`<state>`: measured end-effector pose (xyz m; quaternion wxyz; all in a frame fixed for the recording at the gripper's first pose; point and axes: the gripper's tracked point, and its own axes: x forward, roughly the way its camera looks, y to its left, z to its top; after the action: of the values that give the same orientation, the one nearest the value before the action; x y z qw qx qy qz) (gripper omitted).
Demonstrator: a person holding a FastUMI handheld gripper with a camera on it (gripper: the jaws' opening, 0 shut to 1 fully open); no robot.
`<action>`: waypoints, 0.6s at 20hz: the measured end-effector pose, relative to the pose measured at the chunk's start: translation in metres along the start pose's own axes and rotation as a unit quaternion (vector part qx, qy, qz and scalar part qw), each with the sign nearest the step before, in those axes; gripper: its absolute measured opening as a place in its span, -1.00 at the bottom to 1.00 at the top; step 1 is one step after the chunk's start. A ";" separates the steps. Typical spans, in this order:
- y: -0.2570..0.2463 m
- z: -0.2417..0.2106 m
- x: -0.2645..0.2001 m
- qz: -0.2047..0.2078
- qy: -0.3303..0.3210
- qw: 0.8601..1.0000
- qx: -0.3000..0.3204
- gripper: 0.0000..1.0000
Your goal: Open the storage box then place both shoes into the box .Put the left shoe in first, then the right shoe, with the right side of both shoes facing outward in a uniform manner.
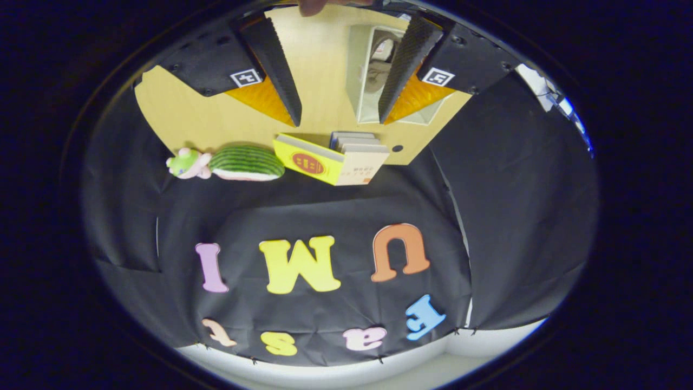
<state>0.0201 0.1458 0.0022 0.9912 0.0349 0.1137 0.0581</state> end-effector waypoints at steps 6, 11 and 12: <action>-0.034 0.014 -0.048 -0.030 -0.111 0.993 -0.024 1.00; -0.048 -0.009 -0.074 -0.036 -0.146 0.988 -0.027 1.00; -0.050 -0.010 -0.074 -0.037 -0.149 0.988 -0.029 1.00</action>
<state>-0.0490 0.0878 0.0047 0.9991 0.0101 -0.0360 0.0186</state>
